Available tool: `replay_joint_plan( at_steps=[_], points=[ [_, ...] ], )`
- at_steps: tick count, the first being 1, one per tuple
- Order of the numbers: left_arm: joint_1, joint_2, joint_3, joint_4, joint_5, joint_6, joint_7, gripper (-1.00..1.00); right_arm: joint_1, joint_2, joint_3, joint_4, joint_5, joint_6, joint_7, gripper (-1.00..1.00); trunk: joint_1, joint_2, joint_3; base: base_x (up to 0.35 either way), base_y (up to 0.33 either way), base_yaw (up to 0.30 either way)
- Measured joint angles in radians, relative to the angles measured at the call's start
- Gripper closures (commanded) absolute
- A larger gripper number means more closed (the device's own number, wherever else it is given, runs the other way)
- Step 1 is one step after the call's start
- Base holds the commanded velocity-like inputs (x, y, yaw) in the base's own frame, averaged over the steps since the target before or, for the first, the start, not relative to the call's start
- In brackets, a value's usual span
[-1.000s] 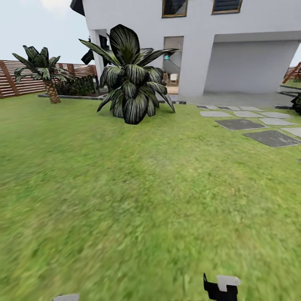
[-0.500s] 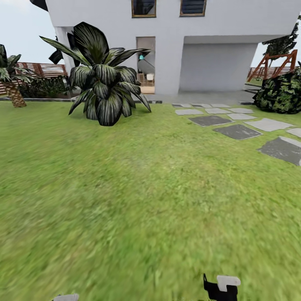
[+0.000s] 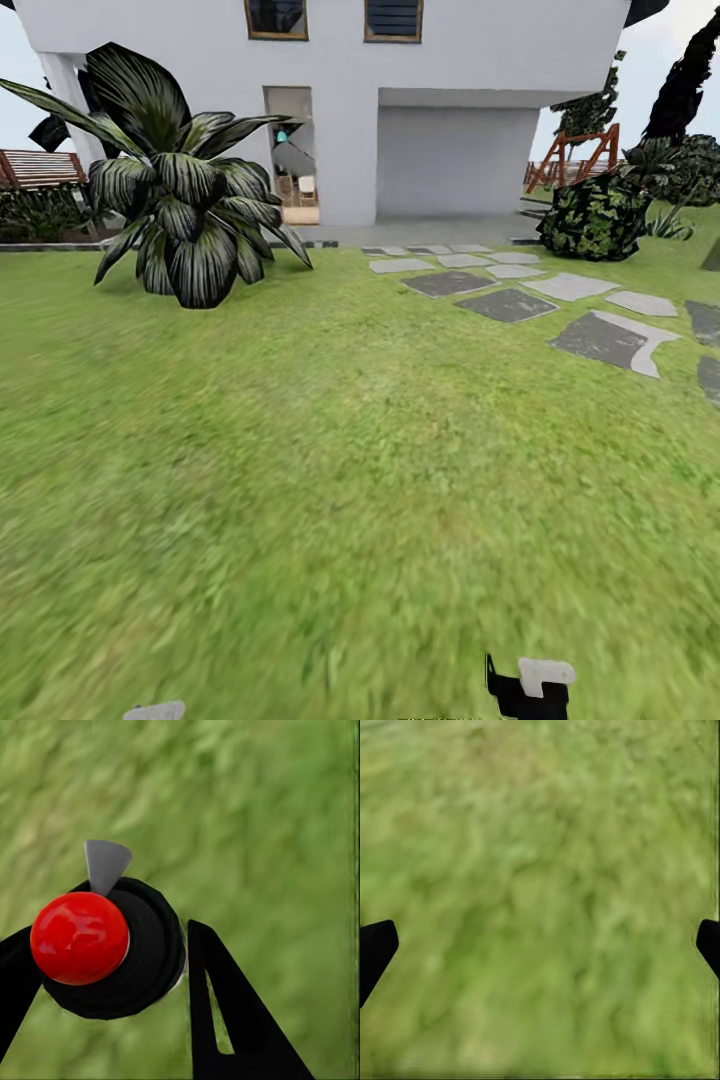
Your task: In the garden, pick up the pesticide atomizer on the floor and spray pesticide onto both trees until each tree trunk is fully covered.
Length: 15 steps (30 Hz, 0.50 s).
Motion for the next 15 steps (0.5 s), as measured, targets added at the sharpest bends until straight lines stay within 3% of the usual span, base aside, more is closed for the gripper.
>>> replay_joint_plan(
  at_steps=[15],
  points=[
    [0.0,0.0,0.0,0.0,0.0,0.0,0.0,1.0,0.0,0.0,0.0,0.0,0.0,0.0,0.0,-1.0,0.0,0.0,0.0,0.0,0.0,-0.3]
  ],
)
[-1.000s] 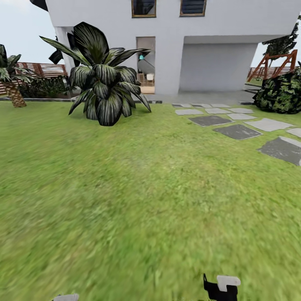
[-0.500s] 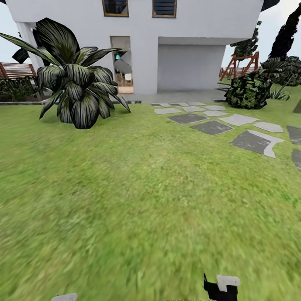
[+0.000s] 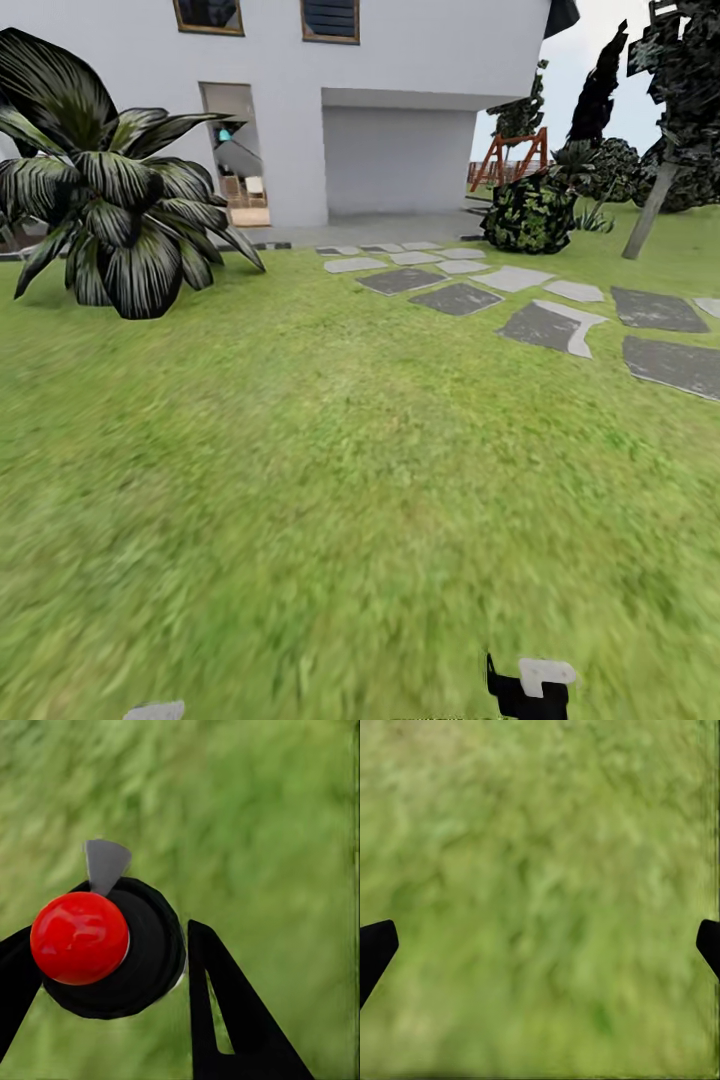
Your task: In the garden, pick up the pesticide atomizer on the floor and spray pesticide onto both trees until each tree trunk is fully covered.
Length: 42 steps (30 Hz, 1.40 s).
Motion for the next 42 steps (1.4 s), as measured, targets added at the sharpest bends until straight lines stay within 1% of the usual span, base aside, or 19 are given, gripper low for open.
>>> replay_joint_plan(
  at_steps=[28,42],
  points=[
    [0.0,0.0,0.0,0.0,0.0,0.0,0.0,1.0,0.0,0.002,0.0,0.0,0.0,0.0,0.0,-1.0,0.0,0.0,0.0,0.0,0.0,-0.3],
    [0.0,0.0,0.0,0.0,-0.003,0.001,0.0,1.0,0.0,0.002,0.0,0.0,0.0,0.0,0.0,-1.0,0.0,0.0,0.0,0.0,-0.248,-0.3]
  ],
)
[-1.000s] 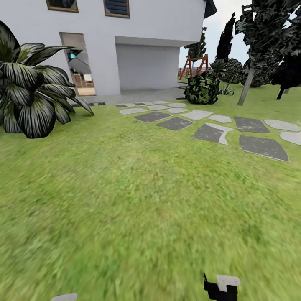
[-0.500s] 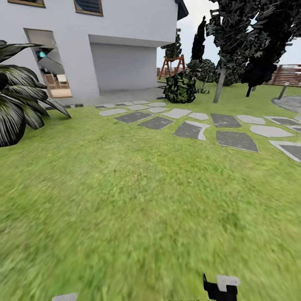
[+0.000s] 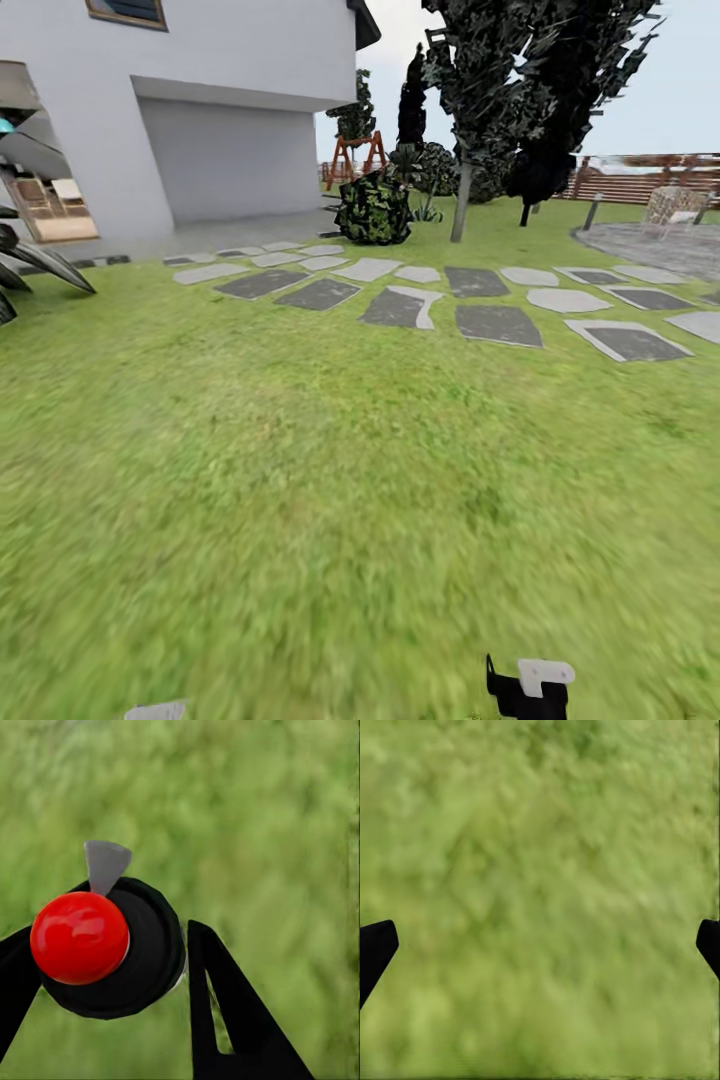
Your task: In the garden, pick up the pesticide atomizer on the floor and spray pesticide onto both trees until each tree trunk is fully covered.
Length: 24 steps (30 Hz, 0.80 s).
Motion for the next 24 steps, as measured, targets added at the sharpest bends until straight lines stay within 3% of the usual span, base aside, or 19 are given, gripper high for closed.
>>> replay_joint_plan(
  at_steps=[10,24],
  points=[
    [0.0,0.0,0.0,0.0,0.0,0.001,0.0,1.0,0.0,0.0,0.0,0.0,0.0,0.0,0.0,-1.0,0.0,0.0,0.0,0.026,-0.269,-0.3],
    [0.0,0.0,0.0,0.0,0.0,0.001,0.0,1.0,0.0,0.0,0.0,0.0,0.0,0.0,0.0,-1.0,0.0,0.0,0.0,0.133,-0.269,-0.3]
  ],
)
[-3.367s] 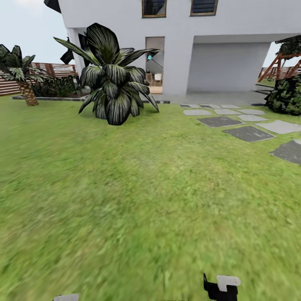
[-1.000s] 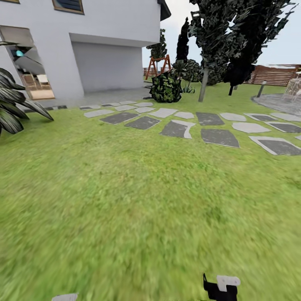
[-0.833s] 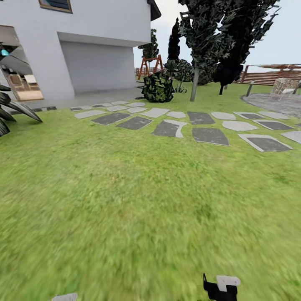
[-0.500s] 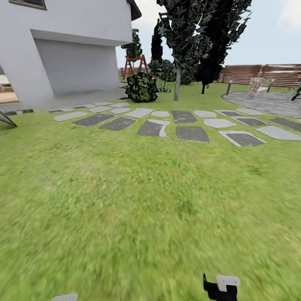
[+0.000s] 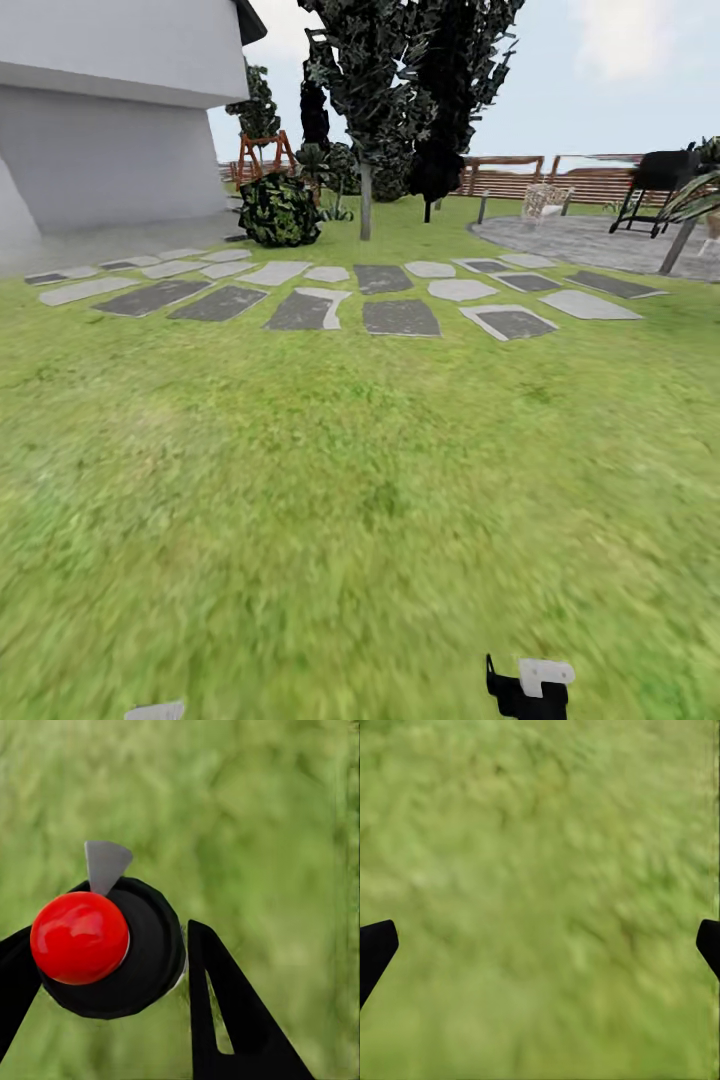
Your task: In the garden, pick up the pesticide atomizer on the floor and spray pesticide onto both trees until each tree trunk is fully covered.
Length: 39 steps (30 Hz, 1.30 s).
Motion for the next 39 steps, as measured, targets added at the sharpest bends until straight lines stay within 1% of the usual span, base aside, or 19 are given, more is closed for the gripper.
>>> replay_joint_plan(
  at_steps=[7,39],
  points=[
    [0.0,0.0,0.0,0.0,0.0,0.0,0.0,1.0,0.0,0.0,0.0,0.0,0.0,0.0,0.0,-1.0,0.0,0.0,0.0,0.096,-0.269,-0.3],
    [0.0,0.001,0.0,0.0,0.0,0.0,0.001,1.0,0.0,0.0,0.0,0.0,0.0,0.0,0.0,-1.0,0.0,0.0,0.0,0.0,-0.247,-0.3]
  ],
)
